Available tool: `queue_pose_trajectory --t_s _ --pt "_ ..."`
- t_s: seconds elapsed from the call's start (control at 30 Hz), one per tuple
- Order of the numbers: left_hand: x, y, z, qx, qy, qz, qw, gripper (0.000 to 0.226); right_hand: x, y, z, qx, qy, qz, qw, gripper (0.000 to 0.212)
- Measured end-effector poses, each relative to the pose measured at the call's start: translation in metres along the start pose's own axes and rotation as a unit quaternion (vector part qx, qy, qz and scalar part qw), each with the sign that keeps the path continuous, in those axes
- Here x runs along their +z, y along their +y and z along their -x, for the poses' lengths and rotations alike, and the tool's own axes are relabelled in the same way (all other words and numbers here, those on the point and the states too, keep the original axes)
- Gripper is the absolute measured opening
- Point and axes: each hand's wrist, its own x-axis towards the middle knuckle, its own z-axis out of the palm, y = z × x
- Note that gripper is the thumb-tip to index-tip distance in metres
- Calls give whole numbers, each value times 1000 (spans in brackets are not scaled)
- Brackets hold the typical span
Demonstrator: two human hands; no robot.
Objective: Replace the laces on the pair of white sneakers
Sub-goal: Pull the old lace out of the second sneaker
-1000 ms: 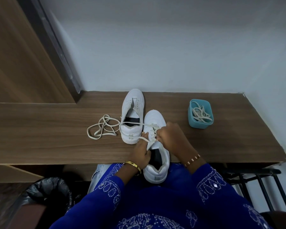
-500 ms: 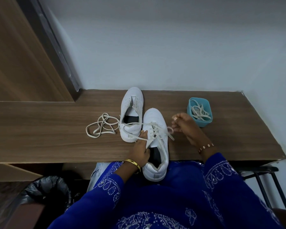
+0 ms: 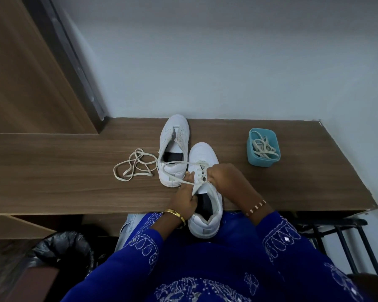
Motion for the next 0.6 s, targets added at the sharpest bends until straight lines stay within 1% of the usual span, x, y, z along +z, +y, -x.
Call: queue_pose_trajectory --t_s 0.07,0.17,0.23,0.27,0.3,0.33,0.37,0.4,0.43,0.47,0.5,0.53,0.57,0.6 --pt "0 1 1 3 0 7 1000 69 -5 6 2 10 -16 -5 1000 21" --pt "0 3 2 4 5 13 1000 71 -4 12 5 22 -39 -77 996 24" --pt "0 4 2 2 4 12 1000 77 1 12 6 17 -32 -70 997 20" --pt "0 4 2 0 4 10 1000 78 4 12 6 15 -13 -81 996 19" --pt "0 3 2 -2 5 11 1000 78 6 11 6 21 13 -116 993 16" --pt "0 3 1 -4 4 10 1000 78 6 9 6 37 40 -177 983 14" --pt "0 2 1 -7 2 8 1000 78 6 6 6 67 58 -253 963 13" --pt "0 2 1 -8 0 4 1000 79 3 2 7 103 66 -333 935 13" --pt "0 2 1 -8 -4 2 1000 78 1 -2 6 132 64 -415 898 16" --pt "0 3 1 -7 -5 5 1000 77 -6 -4 6 149 72 -499 851 20" --pt "0 2 1 -7 -7 5 1000 74 -14 -4 6 160 101 -576 795 26" --pt "0 4 1 -4 -10 2 1000 72 -22 0 4 163 148 -652 726 32" --pt "0 4 0 -3 -10 -3 1000 71 -33 7 3 169 195 -728 635 38" --pt "1 5 0 0 -7 -7 1000 71 -42 16 2 181 233 -791 536 42"
